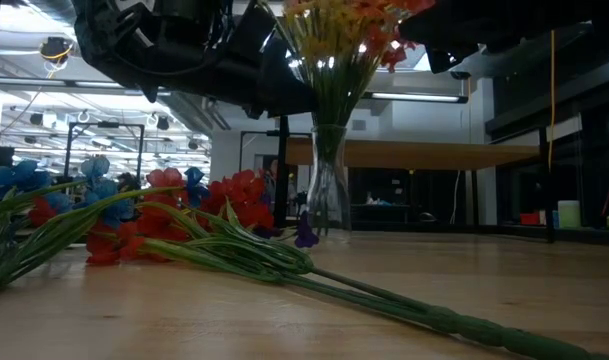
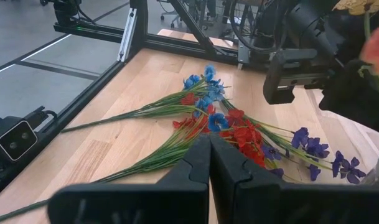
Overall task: Pick and place flowers into a vace then onto a shelf
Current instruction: Put the white flowers into the transparent vase
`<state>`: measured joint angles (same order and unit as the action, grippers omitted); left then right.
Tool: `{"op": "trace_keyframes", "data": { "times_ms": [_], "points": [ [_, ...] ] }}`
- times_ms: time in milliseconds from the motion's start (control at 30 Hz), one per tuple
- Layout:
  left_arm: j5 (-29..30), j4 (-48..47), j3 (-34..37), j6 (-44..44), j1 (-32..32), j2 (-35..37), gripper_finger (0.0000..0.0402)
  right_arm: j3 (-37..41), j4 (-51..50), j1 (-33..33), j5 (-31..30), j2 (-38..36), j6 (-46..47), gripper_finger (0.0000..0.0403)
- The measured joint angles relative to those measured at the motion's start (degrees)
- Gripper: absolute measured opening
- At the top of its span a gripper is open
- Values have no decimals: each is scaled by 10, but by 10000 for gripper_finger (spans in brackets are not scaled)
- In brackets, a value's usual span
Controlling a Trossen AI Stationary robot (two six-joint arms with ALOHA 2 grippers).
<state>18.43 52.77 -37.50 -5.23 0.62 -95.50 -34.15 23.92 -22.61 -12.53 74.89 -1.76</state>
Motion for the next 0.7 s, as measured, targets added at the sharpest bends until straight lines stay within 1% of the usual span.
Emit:
{"op": "trace_keyframes", "data": {
  "times_ms": [200,367,533,700],
  "points": [
    [2,0,0,-23,5,0,100,0,0,0,0,0,1,3],
    [42,2,0,-26,13,0,140,0,-2,0,0,0,1,3],
    [48,29,0,-41,17,1,160,0,-3,0,0,0,2,3],
    [45,27,0,-50,20,2,164,0,-15,0,0,0,10,3]
  ]
}}
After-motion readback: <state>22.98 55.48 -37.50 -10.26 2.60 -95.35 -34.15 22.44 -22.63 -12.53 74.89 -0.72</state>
